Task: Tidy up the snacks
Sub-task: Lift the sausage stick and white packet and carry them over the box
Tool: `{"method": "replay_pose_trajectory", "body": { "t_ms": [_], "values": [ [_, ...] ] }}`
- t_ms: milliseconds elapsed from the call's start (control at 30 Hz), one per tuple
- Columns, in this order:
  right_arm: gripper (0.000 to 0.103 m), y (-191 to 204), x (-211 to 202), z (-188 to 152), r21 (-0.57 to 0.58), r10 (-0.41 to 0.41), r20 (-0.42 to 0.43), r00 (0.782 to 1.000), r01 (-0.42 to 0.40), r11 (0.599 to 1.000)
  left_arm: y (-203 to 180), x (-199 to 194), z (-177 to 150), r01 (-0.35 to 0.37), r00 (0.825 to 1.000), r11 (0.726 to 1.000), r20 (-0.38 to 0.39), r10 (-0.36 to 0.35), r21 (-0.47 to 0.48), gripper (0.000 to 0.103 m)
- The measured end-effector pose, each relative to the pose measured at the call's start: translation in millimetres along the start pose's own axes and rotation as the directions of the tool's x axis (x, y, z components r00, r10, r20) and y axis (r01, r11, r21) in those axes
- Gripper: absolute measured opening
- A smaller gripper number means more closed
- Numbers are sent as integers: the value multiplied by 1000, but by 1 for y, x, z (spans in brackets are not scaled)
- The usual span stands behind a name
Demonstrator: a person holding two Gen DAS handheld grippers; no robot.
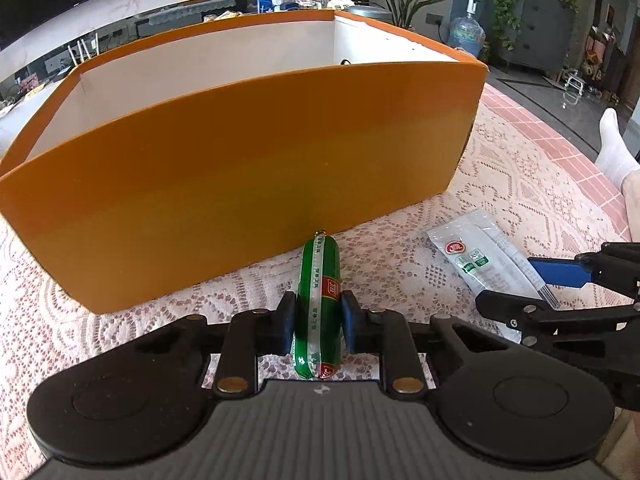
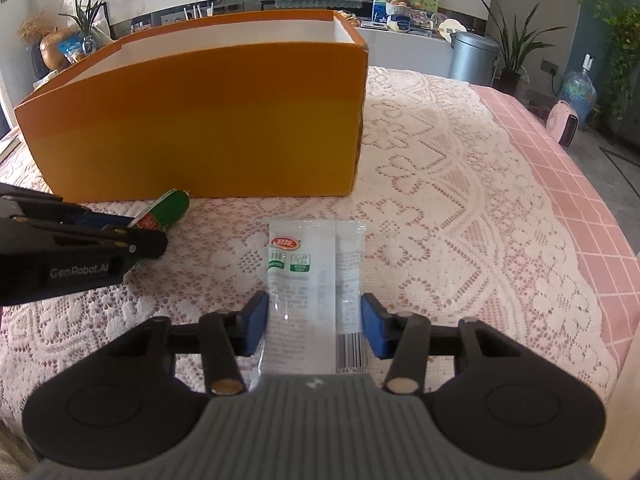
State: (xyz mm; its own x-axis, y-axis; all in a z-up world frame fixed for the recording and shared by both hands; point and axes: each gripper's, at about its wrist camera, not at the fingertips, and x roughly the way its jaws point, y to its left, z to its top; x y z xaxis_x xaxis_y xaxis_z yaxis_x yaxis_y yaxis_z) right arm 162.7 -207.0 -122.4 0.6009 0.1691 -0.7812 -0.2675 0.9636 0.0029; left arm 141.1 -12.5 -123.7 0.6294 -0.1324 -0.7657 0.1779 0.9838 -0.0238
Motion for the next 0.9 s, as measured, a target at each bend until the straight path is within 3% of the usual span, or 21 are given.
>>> {"method": "replay_pose_trajectory", "body": {
  "t_ms": [367,567,900],
  "values": [
    [46,0,-6,-1,6,11,5,1000,-11,1000,3,-36,0,1,999,999,38,1,-37,25],
    [46,-12,-12,-1,86,29,-2,1000,-28,996,2,-57,4,0,998,998,57,3,-58,25],
    [46,-11,-60,5,104,61,105,993,-72,992,-2,-87,15,-11,996,997,82,18,-79,25]
  ]
}}
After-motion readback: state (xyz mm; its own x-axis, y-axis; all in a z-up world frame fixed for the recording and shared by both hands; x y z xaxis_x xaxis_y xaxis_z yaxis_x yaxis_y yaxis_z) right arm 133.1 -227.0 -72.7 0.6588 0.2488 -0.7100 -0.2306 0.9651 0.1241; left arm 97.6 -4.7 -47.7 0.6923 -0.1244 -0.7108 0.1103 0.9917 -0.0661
